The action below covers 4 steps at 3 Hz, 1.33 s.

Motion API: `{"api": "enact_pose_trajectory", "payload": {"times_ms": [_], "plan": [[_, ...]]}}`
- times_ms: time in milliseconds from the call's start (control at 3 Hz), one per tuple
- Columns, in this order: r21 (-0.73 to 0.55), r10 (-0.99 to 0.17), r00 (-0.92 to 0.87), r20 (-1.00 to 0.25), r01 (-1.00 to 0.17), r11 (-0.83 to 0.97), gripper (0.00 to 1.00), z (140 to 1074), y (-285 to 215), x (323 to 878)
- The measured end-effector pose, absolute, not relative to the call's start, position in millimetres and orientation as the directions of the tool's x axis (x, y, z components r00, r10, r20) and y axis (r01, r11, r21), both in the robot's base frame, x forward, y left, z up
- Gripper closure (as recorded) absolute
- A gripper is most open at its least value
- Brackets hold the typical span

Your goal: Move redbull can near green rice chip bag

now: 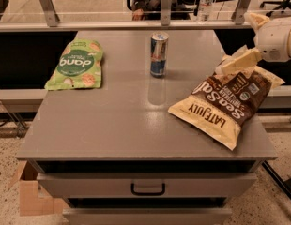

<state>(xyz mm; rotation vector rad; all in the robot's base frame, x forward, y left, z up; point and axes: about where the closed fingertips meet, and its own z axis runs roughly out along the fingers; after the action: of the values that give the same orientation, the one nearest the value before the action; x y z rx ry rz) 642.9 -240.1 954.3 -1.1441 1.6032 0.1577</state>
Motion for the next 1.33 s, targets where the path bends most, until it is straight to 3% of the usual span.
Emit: {"api": "enact_pose_trajectory", "payload": {"times_ms": [1333], "plan": [[-0.419, -0.629, 0.023, -0.777, -0.764, 0.490, 0.00, 906.0, -83.2, 662.2]]}}
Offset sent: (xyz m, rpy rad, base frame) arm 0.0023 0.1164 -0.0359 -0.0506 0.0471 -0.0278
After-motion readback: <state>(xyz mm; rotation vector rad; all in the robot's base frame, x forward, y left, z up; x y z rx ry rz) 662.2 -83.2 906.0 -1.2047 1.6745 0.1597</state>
